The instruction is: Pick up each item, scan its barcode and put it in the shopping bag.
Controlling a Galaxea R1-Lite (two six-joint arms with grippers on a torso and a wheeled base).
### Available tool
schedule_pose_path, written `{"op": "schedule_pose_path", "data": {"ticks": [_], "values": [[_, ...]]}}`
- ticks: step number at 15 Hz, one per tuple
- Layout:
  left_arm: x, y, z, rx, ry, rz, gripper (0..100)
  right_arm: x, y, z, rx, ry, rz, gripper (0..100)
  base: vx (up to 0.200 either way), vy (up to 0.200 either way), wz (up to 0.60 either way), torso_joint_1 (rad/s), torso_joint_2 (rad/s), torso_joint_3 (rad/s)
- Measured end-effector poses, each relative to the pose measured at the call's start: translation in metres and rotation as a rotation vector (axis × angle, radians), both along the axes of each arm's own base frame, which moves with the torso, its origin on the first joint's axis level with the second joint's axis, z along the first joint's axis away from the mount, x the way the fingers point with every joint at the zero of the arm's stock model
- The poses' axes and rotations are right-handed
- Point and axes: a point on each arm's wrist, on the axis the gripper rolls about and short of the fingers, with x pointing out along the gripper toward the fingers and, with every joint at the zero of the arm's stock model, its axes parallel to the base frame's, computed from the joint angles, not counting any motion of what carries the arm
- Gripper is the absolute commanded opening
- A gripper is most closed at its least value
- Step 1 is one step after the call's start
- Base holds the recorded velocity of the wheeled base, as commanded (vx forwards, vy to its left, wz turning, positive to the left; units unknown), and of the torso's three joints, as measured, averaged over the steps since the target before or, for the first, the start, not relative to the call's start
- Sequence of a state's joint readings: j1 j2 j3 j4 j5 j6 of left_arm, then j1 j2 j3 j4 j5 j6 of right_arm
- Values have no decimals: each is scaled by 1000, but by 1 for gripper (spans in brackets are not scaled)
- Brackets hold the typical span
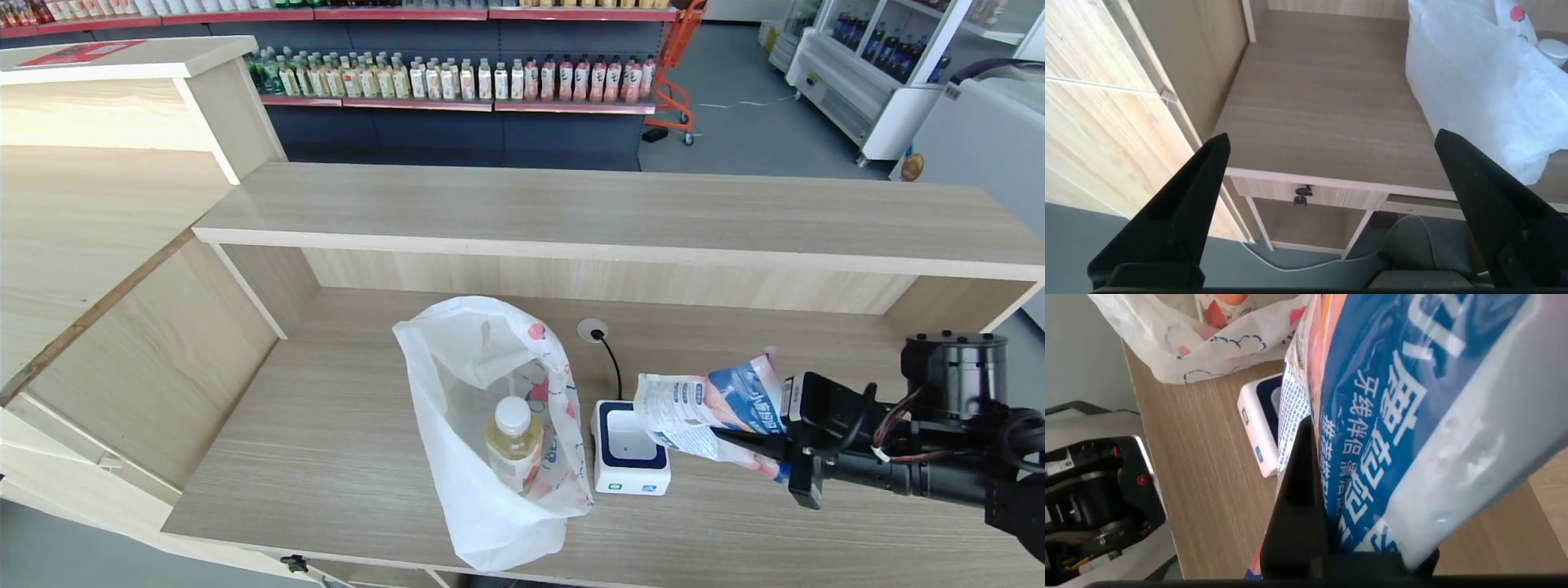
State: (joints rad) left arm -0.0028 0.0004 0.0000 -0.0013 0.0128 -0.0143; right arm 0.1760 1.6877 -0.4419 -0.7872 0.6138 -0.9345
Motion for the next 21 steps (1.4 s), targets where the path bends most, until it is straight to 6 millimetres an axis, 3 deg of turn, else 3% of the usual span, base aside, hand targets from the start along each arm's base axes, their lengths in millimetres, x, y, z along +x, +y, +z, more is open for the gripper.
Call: {"op": "schedule_pose_path", "data": {"ticks": [5,15,21], "values": [[0,0,0,0,0,0,100,20,4,-19,-90,-41,59,0,0,0,0,0,0,0],[0,0,0,0,0,0,100,55,34,-46,33,-124,140,0,0,0,0,0,0,0],[0,0,0,0,0,0,100,61,33,-65,28,-94,151,0,0,0,0,0,0,0]]}}
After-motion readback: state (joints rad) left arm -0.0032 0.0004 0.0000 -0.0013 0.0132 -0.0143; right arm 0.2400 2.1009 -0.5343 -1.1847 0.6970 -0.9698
